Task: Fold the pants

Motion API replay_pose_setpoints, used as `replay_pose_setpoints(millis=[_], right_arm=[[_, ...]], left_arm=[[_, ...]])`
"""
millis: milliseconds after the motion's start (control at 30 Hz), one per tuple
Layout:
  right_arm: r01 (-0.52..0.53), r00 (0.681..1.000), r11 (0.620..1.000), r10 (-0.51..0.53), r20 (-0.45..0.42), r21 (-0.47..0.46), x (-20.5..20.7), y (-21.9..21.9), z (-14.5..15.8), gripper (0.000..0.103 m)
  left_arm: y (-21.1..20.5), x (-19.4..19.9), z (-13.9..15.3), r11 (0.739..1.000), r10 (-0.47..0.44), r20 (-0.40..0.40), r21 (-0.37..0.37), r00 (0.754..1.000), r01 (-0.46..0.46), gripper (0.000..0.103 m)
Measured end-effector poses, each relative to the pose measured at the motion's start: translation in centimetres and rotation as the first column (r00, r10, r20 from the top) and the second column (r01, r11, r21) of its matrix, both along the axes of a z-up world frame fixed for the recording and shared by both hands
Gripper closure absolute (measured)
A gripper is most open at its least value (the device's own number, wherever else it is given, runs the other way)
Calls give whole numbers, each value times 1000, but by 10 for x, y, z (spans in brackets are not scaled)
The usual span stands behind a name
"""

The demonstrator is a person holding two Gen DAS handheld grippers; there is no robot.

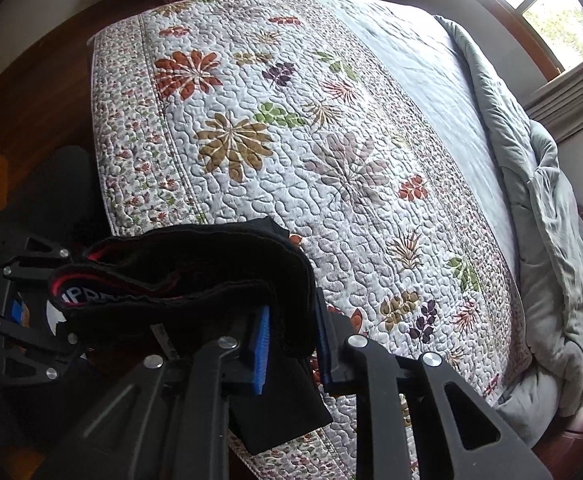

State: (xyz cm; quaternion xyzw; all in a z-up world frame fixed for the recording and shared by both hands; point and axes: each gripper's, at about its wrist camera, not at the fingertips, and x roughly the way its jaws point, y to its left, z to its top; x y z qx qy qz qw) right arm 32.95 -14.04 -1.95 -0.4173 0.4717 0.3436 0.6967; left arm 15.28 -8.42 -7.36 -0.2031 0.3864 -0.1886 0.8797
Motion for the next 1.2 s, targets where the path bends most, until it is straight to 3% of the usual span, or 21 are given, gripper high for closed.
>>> replay_pose_setpoints(millis=[500,1200], right_arm=[[31,1000,999,-31,1,32,7,-54,-19,87],[132,991,988,-129,-42,82,20,-146,-82,88]], left_arm=[[-50,10,-18,996,-79,-6,47,997,79,92],[-139,23,-71,965,-195,-72,165,978,205,92]])
